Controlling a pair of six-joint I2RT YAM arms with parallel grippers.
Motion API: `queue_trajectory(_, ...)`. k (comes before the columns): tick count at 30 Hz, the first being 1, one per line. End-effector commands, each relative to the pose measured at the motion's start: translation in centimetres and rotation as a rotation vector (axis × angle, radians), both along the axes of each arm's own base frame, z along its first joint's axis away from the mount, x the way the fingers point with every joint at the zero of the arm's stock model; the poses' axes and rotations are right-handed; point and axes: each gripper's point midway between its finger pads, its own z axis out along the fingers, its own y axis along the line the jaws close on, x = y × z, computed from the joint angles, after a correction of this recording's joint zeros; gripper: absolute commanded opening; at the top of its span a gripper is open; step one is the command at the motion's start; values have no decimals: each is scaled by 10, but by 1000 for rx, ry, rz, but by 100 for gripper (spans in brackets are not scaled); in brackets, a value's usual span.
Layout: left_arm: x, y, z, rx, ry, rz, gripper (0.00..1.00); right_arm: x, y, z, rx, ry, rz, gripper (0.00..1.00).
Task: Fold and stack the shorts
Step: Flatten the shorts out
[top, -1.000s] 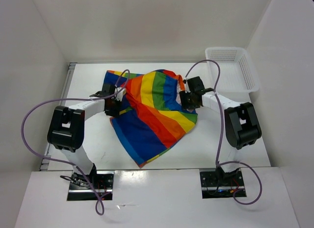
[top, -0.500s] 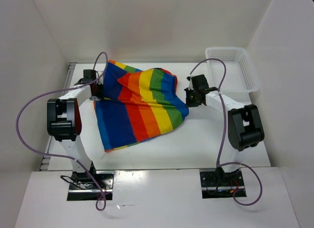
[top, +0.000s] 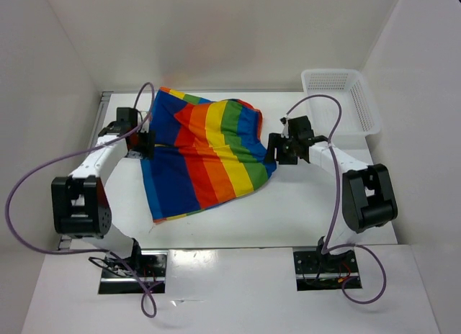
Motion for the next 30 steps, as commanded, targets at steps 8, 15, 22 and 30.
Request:
queue_trajectory(8, -143, -43, -10, -122, 107, -130, 77, -20, 8, 13, 130, 23, -83, 70)
queue_trajectory(15, -172, -73, -11, -95, 50, -293, 79, -16, 16, 13, 197, 9, -141, 68)
queue_trajectory(22, -209, -77, -61, 22, 117, -413, 82, -10, 16, -3, 212, 59, -219, 67)
queue_trajectory(30, -210, -72, -91, 57, 109, -414, 65, 3, 22, -35, 237, 123, -279, 61)
